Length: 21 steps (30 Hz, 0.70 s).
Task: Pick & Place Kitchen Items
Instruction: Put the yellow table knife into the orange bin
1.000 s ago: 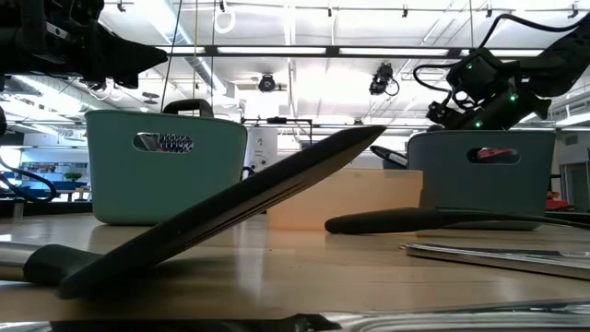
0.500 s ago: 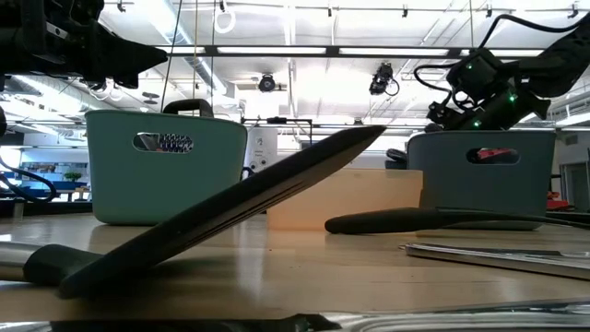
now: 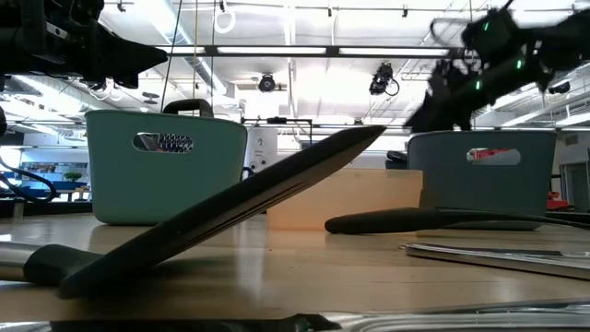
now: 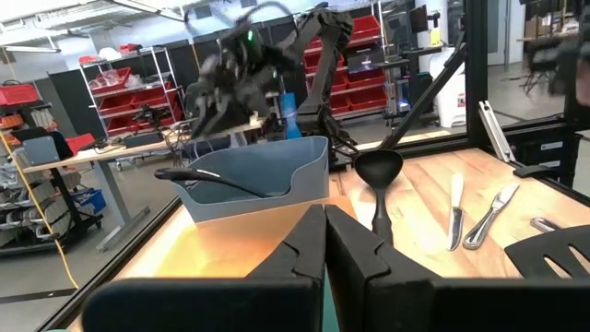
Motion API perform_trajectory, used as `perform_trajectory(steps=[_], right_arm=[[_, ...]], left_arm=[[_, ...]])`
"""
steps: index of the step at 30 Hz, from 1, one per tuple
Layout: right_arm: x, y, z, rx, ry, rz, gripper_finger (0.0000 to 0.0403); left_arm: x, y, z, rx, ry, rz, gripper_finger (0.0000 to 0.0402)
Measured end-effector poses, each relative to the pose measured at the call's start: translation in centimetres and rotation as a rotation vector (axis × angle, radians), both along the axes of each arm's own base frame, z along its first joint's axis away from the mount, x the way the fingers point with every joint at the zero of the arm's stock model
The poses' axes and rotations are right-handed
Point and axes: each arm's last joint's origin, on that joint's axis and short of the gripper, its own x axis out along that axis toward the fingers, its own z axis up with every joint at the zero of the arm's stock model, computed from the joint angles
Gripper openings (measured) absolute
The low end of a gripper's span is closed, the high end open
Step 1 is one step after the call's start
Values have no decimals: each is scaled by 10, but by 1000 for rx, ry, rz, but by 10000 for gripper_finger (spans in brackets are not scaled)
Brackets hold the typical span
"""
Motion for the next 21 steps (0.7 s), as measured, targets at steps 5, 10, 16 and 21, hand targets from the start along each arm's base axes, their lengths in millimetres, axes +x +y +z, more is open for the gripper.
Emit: perform_trajectory(steps=[5, 10, 16, 21], right_arm=[[-14, 23, 69, -164, -181, 195, 158], [-45, 53, 117, -307, -398, 439, 37], [-93, 83, 129, -389, -510, 482, 26], [-121, 100, 111, -342, -456, 455, 8]], left_arm=[[0, 0, 0, 1, 5, 0, 7], [0, 0, -2, 5, 22, 0, 7], [0, 0, -2, 5, 23, 0, 7], [0, 0, -2, 5, 22, 0, 7]])
